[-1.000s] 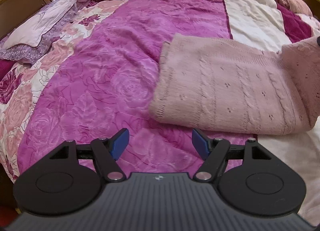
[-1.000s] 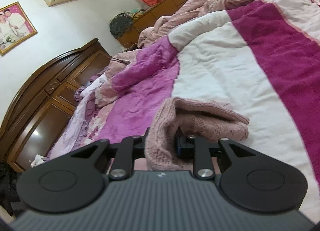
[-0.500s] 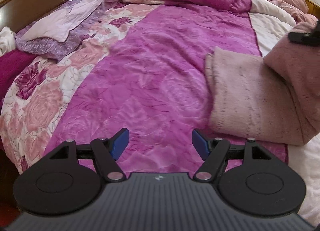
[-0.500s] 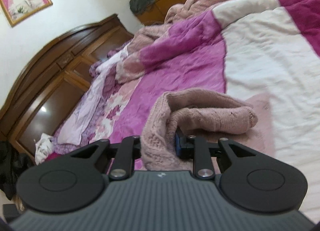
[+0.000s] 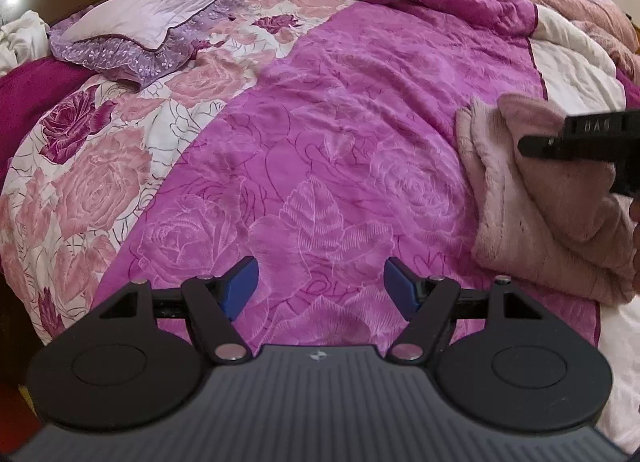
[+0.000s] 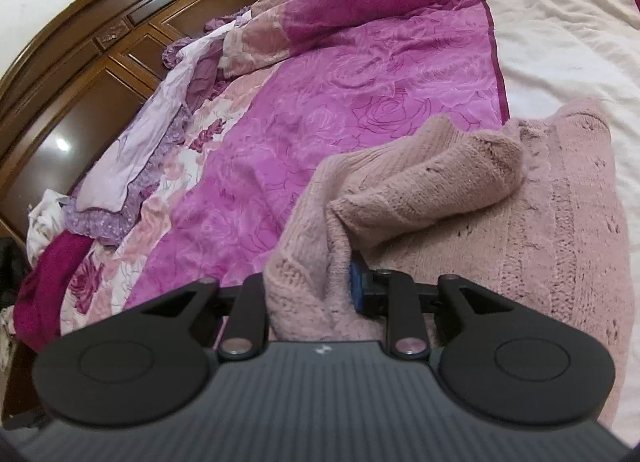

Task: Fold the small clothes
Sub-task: 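Lift the held cardigan edge over the cardigan and open the right gripper, then grasp the pink cardigan's edge with the left gripper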

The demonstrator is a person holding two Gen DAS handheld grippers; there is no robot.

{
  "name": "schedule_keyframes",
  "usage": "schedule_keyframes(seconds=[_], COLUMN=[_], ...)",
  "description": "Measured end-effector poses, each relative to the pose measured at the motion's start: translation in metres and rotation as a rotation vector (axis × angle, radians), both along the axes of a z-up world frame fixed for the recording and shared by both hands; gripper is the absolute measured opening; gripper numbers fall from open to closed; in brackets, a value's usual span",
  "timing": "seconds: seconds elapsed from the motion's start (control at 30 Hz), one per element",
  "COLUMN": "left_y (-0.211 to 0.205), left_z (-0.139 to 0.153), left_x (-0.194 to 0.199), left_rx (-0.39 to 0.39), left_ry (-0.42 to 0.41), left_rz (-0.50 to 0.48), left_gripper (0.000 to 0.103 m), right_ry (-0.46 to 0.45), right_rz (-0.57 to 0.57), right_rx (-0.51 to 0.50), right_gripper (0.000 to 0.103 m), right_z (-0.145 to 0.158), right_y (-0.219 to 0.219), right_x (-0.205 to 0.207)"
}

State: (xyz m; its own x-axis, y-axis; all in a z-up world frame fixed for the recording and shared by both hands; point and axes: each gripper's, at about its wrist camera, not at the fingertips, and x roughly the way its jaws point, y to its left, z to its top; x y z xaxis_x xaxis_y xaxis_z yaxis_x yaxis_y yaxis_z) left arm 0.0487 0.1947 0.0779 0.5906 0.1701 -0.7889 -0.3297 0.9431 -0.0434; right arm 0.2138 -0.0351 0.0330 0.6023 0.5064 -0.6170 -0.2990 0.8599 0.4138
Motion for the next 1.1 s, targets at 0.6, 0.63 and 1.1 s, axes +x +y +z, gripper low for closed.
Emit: schedule_keyframes(seconds=[0.6,0.63,1.1], left_y=[-0.047,-0.052,-0.132], left_z=[0.047,0.051,0.042], left_x=[0.028,0.032,0.139], left_rx=[0.042,0.045,0.077], left_ry=[-0.104,-0.116,-0.106], left_rz=[-0.164,-0.18,-0.491], left_gripper=[0.076,0.076,0.076], right_ry=[-0.149,-0.157,-0.089], right_rz=[0.017,-0.009,-0.341], right_rx=[0.088,0.077,-0.008], right_gripper=[0.049,0.049,0.049], right_z=[0.04,0.039,0.002], right_y=[-0.048,-0.054,-0.133], right_x=[-0.062,-0.062,-0.035])
